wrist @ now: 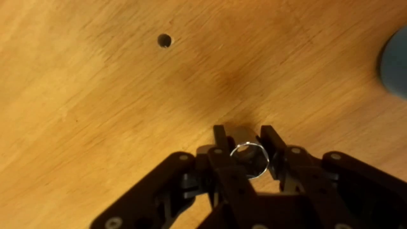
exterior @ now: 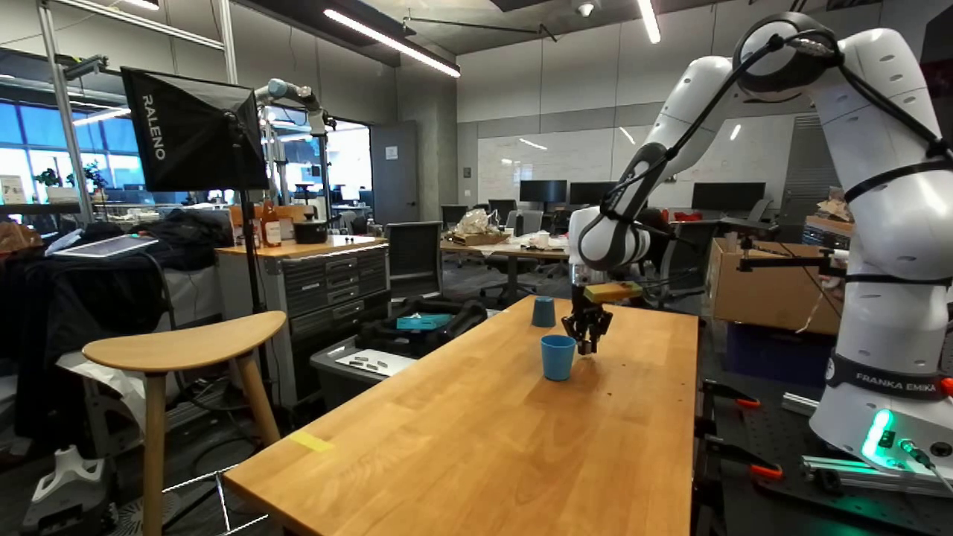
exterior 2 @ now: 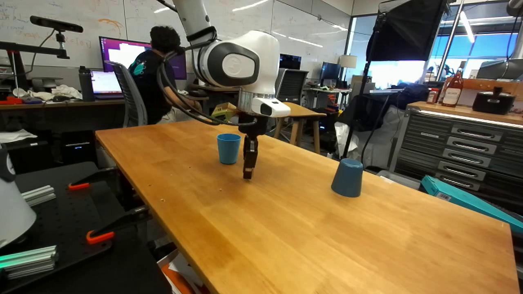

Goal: Pick the object and place it in the blue cup on the left

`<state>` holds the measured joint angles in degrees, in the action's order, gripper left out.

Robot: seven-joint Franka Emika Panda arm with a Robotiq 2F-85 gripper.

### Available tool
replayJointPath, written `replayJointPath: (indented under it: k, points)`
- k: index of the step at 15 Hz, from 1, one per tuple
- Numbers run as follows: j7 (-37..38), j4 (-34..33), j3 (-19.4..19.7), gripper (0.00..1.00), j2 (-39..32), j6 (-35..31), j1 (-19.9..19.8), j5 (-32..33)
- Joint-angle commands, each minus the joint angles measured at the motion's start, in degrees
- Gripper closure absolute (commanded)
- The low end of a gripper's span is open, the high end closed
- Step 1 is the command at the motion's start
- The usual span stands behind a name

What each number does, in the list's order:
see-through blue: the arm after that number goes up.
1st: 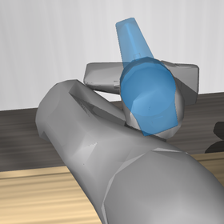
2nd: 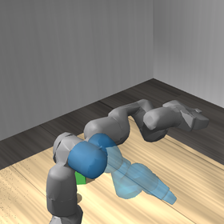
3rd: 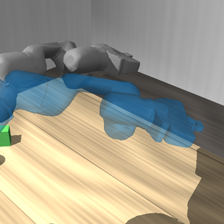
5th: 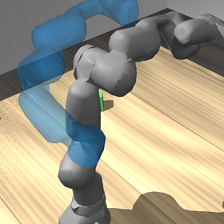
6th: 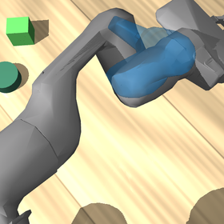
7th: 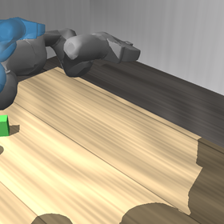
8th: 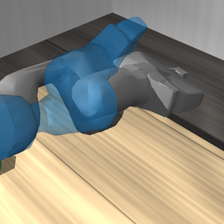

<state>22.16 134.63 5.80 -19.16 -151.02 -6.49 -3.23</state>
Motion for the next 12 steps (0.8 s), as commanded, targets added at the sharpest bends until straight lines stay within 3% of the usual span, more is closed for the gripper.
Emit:
replayJointPath:
  k: [1, 4, 8, 12]
  points:
    - [-6.77, 0.72, -1.77, 0.92, 9.10, 8.23, -0.29, -5.12]
    - [-10.24, 0.20, -2.53, 0.92, 14.60, 14.40, 0.29, -8.04]
    - [-14.55, -2.05, -2.95, 0.92, 16.77, 20.92, 1.13, -13.49]
    - [-17.16, -2.19, -4.09, 0.92, 15.13, 19.93, 3.08, -19.01]
